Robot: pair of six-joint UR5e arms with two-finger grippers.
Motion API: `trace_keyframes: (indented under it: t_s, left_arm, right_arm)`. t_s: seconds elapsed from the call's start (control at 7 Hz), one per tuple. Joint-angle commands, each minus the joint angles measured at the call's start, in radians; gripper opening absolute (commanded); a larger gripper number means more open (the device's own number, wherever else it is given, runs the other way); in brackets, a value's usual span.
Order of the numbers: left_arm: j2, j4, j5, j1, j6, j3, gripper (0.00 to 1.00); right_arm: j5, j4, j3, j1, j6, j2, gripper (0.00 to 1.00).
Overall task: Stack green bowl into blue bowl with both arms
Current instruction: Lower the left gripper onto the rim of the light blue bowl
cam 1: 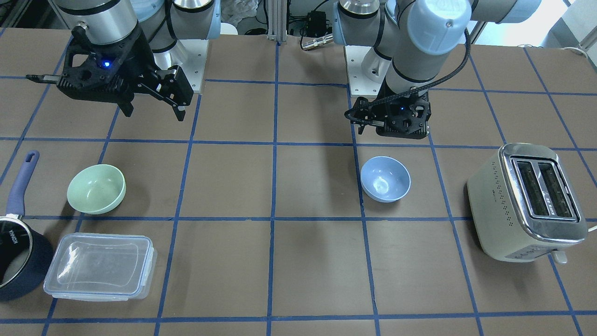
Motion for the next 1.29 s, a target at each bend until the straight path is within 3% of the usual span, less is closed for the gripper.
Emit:
trace_keyframes:
  t_s: [0.0, 0.14, 0.43, 0.71, 1.14]
  left_arm:
    - [-0.046, 0.455, -0.001, -0.002, 0.010, -0.299, 1.00]
    - [-0.076, 0.578, -0.001, -0.002, 0.016, -0.367, 1.00]
    - [-0.116, 0.631, 0.001, -0.002, 0.017, -0.395, 0.98]
    - [-0.132, 0.673, 0.002, -0.008, -0.002, -0.402, 0.18]
    - [-0.134, 0.750, -0.007, -0.064, -0.041, -0.377, 0.05]
  right_arm:
    - [0.002, -0.027, 0.004, 0.000, 0.000, 0.002, 1.00]
    - [0.002, -0.026, 0.005, 0.000, 0.000, 0.002, 1.00]
    - [0.005, -0.021, 0.005, 0.000, 0.018, 0.002, 1.00]
    - [0.004, -0.026, 0.005, 0.000, 0.014, 0.020, 1.00]
    - [0.007, -0.027, 0.001, 0.000, 0.004, 0.042, 1.00]
